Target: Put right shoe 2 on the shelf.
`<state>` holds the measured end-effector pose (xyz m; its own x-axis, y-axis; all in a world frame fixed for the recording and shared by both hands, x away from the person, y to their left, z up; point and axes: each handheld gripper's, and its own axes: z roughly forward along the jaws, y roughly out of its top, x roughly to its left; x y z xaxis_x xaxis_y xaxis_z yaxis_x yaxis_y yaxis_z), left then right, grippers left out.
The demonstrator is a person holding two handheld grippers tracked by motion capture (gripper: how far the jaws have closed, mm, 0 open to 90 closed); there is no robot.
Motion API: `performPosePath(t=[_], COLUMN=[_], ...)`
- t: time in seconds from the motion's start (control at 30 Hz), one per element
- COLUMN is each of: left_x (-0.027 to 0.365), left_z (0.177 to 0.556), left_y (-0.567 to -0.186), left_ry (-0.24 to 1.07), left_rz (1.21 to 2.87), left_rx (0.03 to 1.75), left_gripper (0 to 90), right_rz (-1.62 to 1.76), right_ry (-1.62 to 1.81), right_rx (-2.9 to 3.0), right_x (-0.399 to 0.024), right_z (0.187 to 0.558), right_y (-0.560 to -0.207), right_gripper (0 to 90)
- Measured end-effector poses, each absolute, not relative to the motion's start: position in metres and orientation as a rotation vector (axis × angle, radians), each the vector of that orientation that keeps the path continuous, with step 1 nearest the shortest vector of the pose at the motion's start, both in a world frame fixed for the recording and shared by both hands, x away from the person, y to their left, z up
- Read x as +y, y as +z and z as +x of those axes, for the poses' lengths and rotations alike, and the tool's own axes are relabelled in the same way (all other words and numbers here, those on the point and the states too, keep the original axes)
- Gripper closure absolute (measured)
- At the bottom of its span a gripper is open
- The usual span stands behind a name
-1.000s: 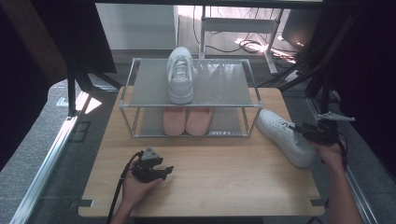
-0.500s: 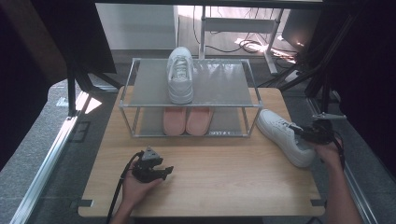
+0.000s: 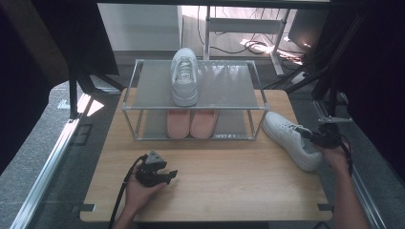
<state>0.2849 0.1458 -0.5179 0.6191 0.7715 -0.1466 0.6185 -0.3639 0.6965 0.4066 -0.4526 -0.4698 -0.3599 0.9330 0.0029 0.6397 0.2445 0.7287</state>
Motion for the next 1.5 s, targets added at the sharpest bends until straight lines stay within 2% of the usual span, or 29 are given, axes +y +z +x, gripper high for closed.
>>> performPosePath(t=[0.3,0.63,1.5], left_x=[0.146,0.145,0.146], left_z=[0.285,0.285,0.284], left_y=[-0.519,-0.519,-0.518], left_ry=[0.26,0.259,0.262], left_rz=[2.096,2.097,2.097], left_rx=[1.092,1.091,1.091], left_gripper=[42.6,42.6,42.5], right_rz=[1.525,1.677,1.617], right_ry=[1.079,1.446,1.807], right_rx=[1.96,1.723,1.349], right_x=[-0.458,-0.465,-0.441], right_z=[0.391,0.371,0.328], right_y=[-0.467,-0.457,-0.413], right_gripper=[82.1,81.8,81.0])
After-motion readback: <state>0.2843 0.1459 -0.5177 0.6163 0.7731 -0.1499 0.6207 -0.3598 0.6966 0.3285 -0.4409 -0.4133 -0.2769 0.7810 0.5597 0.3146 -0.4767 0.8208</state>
